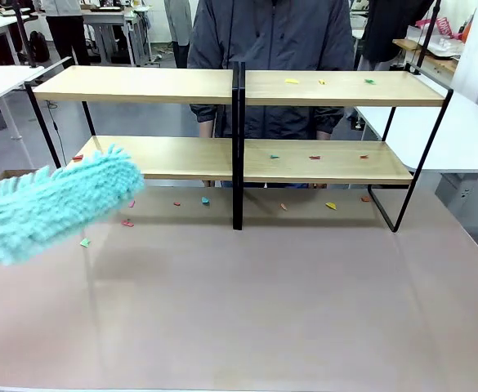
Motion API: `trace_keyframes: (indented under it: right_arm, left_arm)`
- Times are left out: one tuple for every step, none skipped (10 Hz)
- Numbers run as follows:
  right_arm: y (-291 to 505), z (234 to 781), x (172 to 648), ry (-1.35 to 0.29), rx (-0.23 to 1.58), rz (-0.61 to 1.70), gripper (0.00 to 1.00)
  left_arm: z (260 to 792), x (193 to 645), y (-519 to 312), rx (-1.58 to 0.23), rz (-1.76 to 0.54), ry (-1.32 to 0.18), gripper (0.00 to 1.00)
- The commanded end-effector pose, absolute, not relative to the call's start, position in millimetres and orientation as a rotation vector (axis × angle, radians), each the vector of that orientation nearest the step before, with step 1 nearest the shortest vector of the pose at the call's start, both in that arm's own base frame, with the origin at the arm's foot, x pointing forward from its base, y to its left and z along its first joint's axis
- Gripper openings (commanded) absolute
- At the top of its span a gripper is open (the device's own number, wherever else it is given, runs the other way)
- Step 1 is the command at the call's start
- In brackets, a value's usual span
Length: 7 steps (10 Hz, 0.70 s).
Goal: Clean the shelves.
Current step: Clean a randomly selected level of the Shelf with the Duster.
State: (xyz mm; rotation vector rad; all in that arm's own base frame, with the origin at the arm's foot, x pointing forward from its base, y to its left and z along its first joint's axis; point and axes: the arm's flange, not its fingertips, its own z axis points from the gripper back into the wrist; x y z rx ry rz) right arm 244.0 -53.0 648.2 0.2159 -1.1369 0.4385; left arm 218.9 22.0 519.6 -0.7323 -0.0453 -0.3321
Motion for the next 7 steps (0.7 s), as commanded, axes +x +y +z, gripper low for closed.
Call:
trace_keyframes:
  right_arm:
    - [-54, 648, 244, -1.142, 0.212, 0.447, 1.0]
    - [-54, 648, 244, -1.142, 0.212, 0.447, 1.0]
    - [-54, 648, 244, -1.142, 0.212, 0.447, 1.0]
    - [-54, 648, 244, -1.142, 0.212, 0.447, 1.0]
    - [-54, 648, 244, -1.142, 0.212, 0.447, 1.0]
    - [-54, 648, 244, -1.142, 0.212, 0.447, 1.0]
    - [-54, 648, 244, -1.142, 0.212, 0.447, 1.0]
  left_arm:
    - [524, 193, 39, -0.693, -0.381, -0.045, 0.13]
    - [524, 193, 39, -0.693, -0.381, -0.045, 0.13]
    - [524, 193, 39, -0.693, -0.381, -0.045, 0.13]
    - [517, 219, 24, -0.716, -0.34, -0.031, 0.13]
    - [510, 237, 11, -0.713, -0.263, -0.121, 0.13]
    - [506, 255, 2, -0.73, -0.204, -0.163, 0.13]
    - [502, 273, -8, -0.709, -0.133, -0.208, 0.13]
